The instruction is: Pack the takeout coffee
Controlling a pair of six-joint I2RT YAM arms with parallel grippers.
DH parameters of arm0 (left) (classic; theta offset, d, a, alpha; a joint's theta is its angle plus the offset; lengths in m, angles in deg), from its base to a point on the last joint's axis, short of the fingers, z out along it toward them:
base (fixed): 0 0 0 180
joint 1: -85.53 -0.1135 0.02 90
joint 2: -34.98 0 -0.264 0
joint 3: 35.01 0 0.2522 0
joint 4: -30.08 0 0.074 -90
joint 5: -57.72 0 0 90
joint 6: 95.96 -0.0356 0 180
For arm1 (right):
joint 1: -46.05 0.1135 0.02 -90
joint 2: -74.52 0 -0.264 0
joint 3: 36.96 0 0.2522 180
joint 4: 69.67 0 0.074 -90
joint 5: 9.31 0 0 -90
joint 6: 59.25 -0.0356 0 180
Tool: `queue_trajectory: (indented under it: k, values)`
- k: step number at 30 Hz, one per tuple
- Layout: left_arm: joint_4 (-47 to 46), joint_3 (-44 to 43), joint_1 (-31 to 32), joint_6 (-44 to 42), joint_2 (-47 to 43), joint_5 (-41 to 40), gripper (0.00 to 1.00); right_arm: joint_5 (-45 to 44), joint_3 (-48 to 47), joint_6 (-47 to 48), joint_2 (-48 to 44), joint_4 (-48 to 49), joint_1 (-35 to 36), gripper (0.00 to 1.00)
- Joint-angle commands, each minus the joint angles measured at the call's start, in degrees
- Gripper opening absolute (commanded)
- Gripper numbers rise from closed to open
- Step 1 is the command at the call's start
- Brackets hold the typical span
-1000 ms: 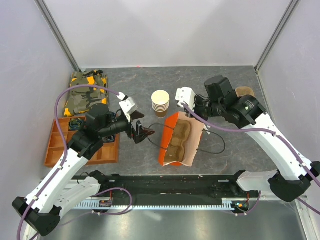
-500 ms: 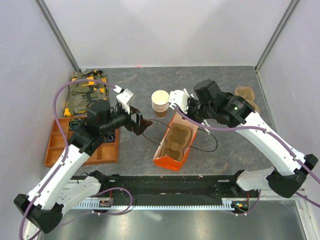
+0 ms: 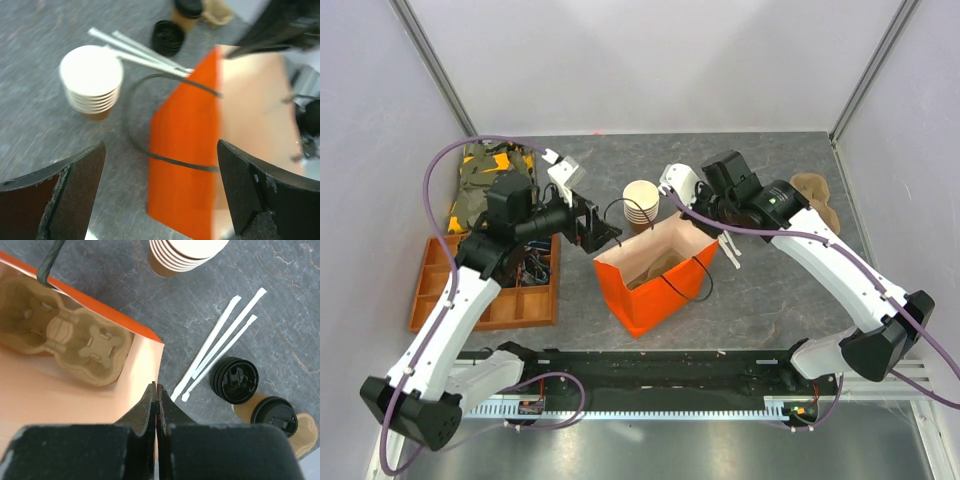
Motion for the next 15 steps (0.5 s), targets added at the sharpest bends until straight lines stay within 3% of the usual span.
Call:
queue_trajectory:
  k: [1, 7, 12, 13, 14, 15]
  values:
    - [-4.42, 1.87, 0.06, -5.15, -5.60, 13.55, 1.00, -1.76, -0.03, -1.70, 1.05, 3.11, -0.09, 0.00]
    - [-4.34, 3.10, 0.06, -5.07, -9.56, 12.51, 1.00, -2.12, 3.99, 0.58, -3.51, 6.52, -0.09, 0.00]
    - [-4.60, 2.67, -0.03, 0.11, -9.13, 5.21, 1.00, 0.26, 6.83, 2.26, -6.77, 8.21, 0.08, 0.09]
    - [-4.69, 2.23, -0.03, 0.38, -9.04, 5.12, 1.00, 0.43, 6.48, 2.26, -6.42, 7.86, 0.08, 0.14]
    - [-5.04, 2.14, -0.03, 0.82, -8.78, 4.68, 1.00, 0.52, 5.69, 2.34, -5.90, 7.51, 0.00, 0.29]
    - [-5.22, 2.23, -0.03, 1.60, -8.60, 3.55, 1.00, 0.00, 5.25, 1.65, -5.54, 7.42, 0.08, 0.36]
